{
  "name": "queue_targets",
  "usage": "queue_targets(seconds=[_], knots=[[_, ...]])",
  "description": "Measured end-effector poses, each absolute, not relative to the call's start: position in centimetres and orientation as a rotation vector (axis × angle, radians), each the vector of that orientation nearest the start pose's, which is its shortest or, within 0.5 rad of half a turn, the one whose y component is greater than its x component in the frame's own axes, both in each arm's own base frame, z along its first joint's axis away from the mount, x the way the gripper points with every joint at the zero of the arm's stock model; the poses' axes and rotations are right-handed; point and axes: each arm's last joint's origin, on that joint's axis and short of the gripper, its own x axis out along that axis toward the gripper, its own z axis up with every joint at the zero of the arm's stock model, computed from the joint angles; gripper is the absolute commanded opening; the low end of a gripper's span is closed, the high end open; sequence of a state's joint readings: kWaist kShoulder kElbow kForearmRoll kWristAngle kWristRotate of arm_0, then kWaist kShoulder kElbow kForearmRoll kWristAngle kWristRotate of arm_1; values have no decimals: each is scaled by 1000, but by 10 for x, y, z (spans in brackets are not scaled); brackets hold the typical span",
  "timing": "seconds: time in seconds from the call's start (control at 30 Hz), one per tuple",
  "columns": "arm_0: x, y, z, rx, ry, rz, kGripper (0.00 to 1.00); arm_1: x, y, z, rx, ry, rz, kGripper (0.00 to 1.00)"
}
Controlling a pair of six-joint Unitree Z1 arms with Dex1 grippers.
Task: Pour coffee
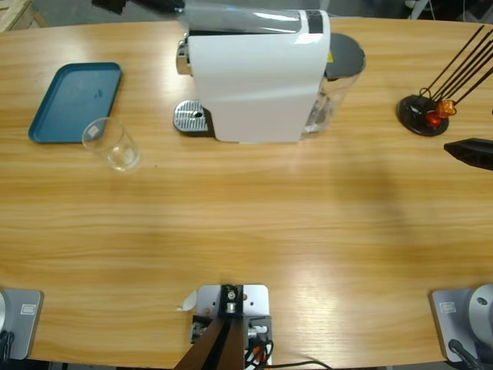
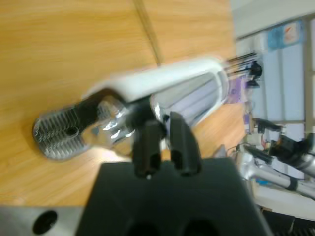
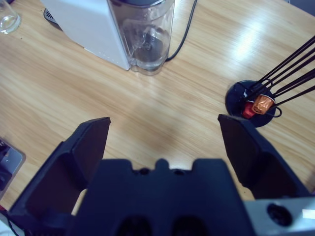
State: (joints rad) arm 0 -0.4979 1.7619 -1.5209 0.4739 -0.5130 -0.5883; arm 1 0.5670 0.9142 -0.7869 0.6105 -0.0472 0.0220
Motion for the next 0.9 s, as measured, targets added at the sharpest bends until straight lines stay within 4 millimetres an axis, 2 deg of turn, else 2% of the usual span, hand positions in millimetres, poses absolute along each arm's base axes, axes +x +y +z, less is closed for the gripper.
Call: queue_targets(seconds=[0.1,0.27,0.3,0.33,0.37,0.4,0.43,0.53,0.63,0.77,0.83,0.9], knots=[[311,-211,404,-514,941,-785,0,84,51,329,-205,716,488,1000],[308,-218,418,-519,921,-838,0,84,51,329,-205,716,488,1000],[307,-219,420,-521,921,-853,112,84,51,329,-205,716,488,1000],[306,-220,421,-525,925,-877,455,84,51,329,-205,716,488,1000],[305,-221,423,-532,928,-918,663,84,51,329,-205,716,487,1000],[304,-223,425,-541,927,-972,854,84,51,330,-204,715,483,1000],[303,-225,427,-548,921,-1028,966,84,50,330,-194,711,472,1000],[297,-234,434,-535,886,-1166,996,83,46,333,-134,688,419,1000],[291,-244,438,-387,752,-1230,993,78,38,337,-93,649,377,1000],[273,-243,442,-93,532,-1100,996,78,33,349,-43,635,318,1000],[256,-235,435,118,478,-1003,996,79,31,353,-21,626,291,996],[237,-226,418,335,478,-935,996,81,28,354,-3,610,250,890]])
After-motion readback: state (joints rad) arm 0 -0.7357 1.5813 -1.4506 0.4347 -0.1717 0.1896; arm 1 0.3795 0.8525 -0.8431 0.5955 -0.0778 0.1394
